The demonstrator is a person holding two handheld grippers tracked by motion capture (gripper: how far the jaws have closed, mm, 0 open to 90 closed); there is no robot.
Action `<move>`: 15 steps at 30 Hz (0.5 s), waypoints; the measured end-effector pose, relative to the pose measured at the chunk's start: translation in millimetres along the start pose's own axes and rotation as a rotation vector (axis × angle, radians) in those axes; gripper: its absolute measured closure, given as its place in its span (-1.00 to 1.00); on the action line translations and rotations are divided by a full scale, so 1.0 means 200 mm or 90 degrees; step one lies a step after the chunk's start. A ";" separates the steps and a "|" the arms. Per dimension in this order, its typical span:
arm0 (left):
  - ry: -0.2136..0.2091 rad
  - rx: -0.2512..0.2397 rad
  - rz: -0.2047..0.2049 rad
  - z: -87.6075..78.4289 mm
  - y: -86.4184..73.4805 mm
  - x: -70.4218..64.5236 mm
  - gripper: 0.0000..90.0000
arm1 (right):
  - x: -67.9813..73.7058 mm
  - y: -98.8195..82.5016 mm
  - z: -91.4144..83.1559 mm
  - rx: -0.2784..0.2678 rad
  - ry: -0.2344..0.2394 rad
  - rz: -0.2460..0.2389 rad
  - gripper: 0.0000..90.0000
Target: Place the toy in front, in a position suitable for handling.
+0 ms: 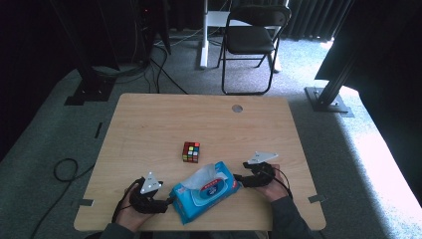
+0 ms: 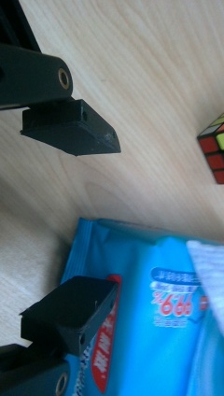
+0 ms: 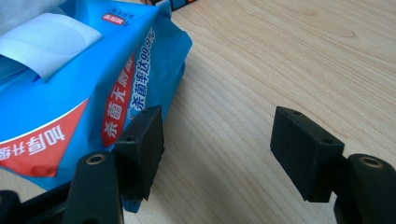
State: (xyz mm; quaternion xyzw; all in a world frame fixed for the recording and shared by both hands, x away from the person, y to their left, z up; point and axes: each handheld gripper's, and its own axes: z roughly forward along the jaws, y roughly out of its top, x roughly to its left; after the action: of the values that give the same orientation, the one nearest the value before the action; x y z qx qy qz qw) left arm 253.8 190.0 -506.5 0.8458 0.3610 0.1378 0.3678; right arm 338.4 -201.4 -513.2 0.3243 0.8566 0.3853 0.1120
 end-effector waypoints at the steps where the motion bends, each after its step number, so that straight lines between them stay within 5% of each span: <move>1: -0.003 -0.006 -0.004 0.00 0.00 0.01 -0.36 | 0.00 0.00 0.00 0.000 0.000 0.000 -0.23; 8: -0.018 -0.051 -0.027 -0.04 0.05 0.06 -0.36 | 0.00 0.00 0.00 0.003 -0.002 0.000 -0.24; 15: -0.040 -0.066 -0.002 -0.03 0.13 0.05 -0.36 | -0.01 0.00 0.01 0.002 -0.002 0.000 -0.24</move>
State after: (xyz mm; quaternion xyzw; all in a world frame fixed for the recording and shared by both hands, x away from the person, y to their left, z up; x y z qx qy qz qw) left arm 271.6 188.7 -484.9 0.8289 0.3432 0.1294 0.4224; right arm 339.9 -201.4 -514.3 0.3253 0.8571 0.3834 0.1126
